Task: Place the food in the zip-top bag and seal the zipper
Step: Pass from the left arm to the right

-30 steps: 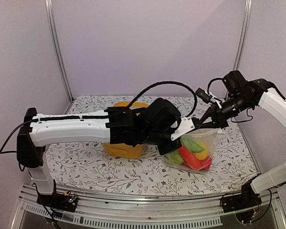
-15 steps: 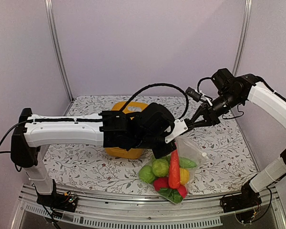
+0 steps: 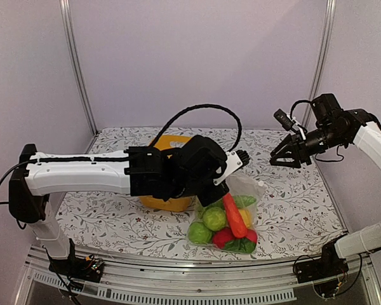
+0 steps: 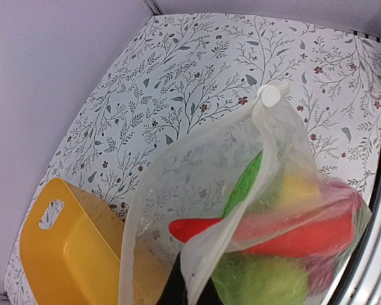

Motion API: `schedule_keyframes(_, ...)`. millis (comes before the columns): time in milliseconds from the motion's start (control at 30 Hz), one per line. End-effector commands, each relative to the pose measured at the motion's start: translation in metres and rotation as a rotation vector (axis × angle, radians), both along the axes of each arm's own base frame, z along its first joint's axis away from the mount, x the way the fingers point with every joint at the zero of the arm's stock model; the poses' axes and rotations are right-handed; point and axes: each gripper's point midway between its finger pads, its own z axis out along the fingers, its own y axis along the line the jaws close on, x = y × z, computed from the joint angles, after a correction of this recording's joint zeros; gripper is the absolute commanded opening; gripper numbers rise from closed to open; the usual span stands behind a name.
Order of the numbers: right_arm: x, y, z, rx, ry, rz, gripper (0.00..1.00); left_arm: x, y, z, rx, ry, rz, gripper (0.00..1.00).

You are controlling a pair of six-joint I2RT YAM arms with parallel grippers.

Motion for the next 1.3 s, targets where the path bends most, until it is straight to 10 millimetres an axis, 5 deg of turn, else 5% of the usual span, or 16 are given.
schedule_keyframes(0, -0.003, 0.002, -0.019, 0.016, -0.022, 0.019, 0.51, 0.001, 0.005, 0.016, -0.081, -0.006, 0.047, 0.00)
schedule_keyframes(333, 0.007, 0.004, -0.057, 0.008, -0.048, 0.030, 0.50, -0.001, 0.008, -0.002, -0.051, 0.017, 0.054, 0.00)
schedule_keyframes(1267, 0.000, 0.016, -0.095, 0.008, 0.001, 0.111, 0.26, 0.000, 0.009, -0.001, -0.051, 0.015, 0.056, 0.00)
